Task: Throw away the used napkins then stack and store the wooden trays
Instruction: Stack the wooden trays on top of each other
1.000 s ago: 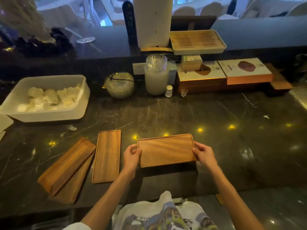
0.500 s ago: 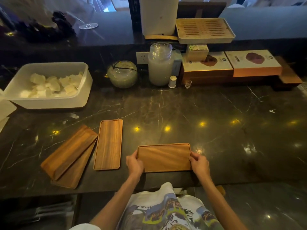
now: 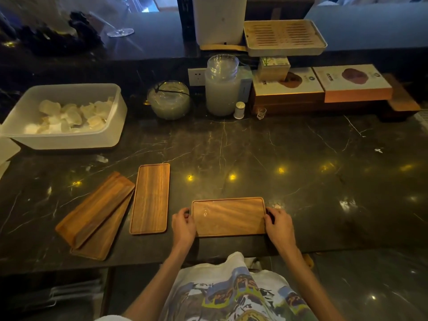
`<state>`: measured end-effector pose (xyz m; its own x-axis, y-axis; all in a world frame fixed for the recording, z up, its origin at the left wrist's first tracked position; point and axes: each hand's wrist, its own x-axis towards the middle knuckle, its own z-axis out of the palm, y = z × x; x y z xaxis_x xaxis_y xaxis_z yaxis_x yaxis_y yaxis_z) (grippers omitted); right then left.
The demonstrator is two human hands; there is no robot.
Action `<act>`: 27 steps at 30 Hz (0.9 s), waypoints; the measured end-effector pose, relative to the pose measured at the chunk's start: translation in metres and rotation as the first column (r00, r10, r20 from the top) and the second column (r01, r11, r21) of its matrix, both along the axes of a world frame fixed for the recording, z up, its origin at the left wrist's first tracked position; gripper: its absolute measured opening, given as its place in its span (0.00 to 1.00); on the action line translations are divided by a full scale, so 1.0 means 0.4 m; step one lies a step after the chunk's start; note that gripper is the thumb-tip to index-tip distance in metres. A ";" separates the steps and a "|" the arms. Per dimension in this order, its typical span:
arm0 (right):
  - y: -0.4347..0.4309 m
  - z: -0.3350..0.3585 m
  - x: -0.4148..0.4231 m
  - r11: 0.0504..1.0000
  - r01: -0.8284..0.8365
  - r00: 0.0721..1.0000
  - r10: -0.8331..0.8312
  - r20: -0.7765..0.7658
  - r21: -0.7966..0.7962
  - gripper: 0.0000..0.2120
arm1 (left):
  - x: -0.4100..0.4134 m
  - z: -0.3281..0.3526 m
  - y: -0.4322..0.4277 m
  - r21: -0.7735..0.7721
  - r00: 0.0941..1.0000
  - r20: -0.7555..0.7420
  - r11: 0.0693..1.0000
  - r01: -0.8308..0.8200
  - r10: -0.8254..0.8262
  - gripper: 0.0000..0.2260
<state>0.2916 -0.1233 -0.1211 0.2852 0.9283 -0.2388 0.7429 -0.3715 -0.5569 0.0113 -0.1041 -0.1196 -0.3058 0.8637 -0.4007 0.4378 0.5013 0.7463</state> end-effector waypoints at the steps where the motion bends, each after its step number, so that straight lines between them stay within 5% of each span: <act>1: -0.007 -0.007 0.002 0.999 -0.032 0.999 0.032 0.035 0.004 0.18 | -0.002 -0.005 -0.007 -0.003 0.998 -0.050 1.000 0.031 -0.031 0.15; 17: -0.074 -0.065 -0.014 0.996 -0.085 0.995 0.084 0.057 0.021 0.25 | -0.005 -0.030 -0.086 0.013 0.820 -0.498 0.943 0.334 -0.283 0.21; 22: -0.042 -0.016 -0.010 0.996 -0.072 0.997 0.072 0.001 -0.044 0.24 | -0.025 -0.012 -0.081 -0.042 0.770 -0.513 0.908 0.417 -0.378 0.21; 27: 0.082 0.070 -0.098 0.978 -0.202 0.972 0.207 0.115 -0.054 0.18 | -0.114 0.057 -0.049 0.099 0.894 -0.348 0.937 0.334 -0.282 0.16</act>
<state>0.2525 -0.0905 -0.0931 0.1195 0.9597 -0.2544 0.8656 -0.2262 -0.4467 -0.0343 -0.1236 -0.0967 -0.1041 0.9778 -0.1817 0.7817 0.1934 0.5929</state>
